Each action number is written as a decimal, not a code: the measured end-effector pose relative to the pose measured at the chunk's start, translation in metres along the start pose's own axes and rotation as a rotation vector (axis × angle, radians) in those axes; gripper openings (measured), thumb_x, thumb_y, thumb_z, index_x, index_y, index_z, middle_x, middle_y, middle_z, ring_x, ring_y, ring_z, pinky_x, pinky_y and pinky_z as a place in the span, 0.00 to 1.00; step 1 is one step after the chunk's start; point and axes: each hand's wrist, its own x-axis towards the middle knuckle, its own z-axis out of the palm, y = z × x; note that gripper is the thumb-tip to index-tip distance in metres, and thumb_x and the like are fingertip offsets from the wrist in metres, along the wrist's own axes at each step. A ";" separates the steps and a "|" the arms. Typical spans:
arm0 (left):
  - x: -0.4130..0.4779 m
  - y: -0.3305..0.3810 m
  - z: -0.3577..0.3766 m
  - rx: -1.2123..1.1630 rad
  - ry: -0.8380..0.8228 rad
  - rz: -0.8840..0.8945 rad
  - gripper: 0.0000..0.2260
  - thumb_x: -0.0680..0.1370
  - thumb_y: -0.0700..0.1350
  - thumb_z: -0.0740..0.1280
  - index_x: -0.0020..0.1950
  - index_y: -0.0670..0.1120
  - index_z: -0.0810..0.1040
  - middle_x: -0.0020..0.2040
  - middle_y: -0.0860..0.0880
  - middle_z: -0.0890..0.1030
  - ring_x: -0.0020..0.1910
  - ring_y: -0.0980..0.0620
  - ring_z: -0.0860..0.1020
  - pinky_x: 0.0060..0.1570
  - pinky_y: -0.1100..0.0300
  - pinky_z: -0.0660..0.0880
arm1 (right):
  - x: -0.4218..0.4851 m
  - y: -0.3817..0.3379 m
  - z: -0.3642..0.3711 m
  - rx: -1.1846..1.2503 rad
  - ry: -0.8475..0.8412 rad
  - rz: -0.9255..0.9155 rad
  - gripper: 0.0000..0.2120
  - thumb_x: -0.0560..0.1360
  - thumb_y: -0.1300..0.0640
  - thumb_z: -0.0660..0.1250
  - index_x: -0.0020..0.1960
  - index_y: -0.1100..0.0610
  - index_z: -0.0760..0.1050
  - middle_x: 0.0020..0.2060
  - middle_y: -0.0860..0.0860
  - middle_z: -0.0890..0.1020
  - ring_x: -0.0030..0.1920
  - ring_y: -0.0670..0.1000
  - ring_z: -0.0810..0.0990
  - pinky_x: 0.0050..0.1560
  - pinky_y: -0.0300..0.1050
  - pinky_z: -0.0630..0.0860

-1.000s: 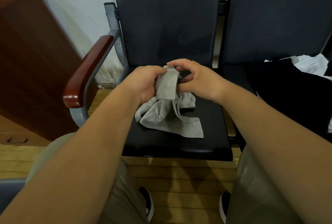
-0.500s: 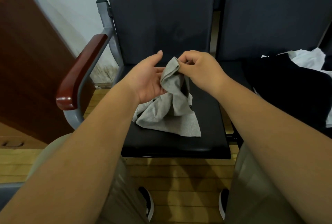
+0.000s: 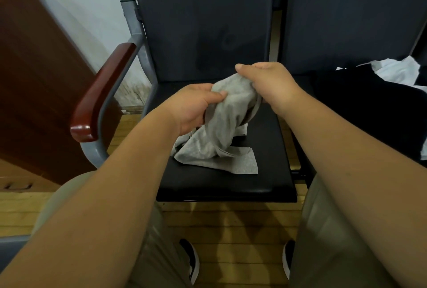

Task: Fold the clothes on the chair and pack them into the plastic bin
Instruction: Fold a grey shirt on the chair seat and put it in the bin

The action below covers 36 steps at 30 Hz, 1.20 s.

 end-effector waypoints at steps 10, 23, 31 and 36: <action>-0.010 0.008 0.000 0.450 0.014 0.132 0.12 0.81 0.53 0.73 0.60 0.48 0.86 0.54 0.47 0.88 0.56 0.48 0.87 0.66 0.42 0.80 | -0.002 -0.001 -0.004 0.170 -0.313 0.109 0.16 0.78 0.51 0.77 0.60 0.60 0.85 0.53 0.57 0.88 0.55 0.55 0.88 0.59 0.55 0.84; -0.013 -0.004 -0.035 0.844 -0.034 -0.228 0.13 0.75 0.45 0.78 0.58 0.51 0.85 0.56 0.47 0.87 0.56 0.46 0.86 0.58 0.46 0.84 | 0.009 0.000 -0.039 0.423 0.335 -0.100 0.08 0.83 0.46 0.67 0.58 0.47 0.81 0.56 0.48 0.86 0.58 0.49 0.86 0.60 0.53 0.84; -0.012 -0.002 -0.042 0.616 0.444 0.014 0.08 0.81 0.45 0.67 0.47 0.46 0.85 0.43 0.43 0.83 0.44 0.43 0.81 0.44 0.51 0.78 | -0.003 0.008 -0.038 0.517 0.250 -0.055 0.11 0.86 0.53 0.66 0.64 0.56 0.79 0.55 0.54 0.88 0.55 0.53 0.88 0.57 0.54 0.85; -0.016 0.007 -0.019 0.367 0.381 0.149 0.10 0.81 0.52 0.69 0.48 0.49 0.88 0.46 0.45 0.87 0.45 0.49 0.83 0.46 0.51 0.79 | -0.016 0.017 0.002 0.357 -0.079 0.004 0.12 0.85 0.59 0.66 0.65 0.59 0.82 0.57 0.59 0.87 0.59 0.59 0.87 0.62 0.61 0.82</action>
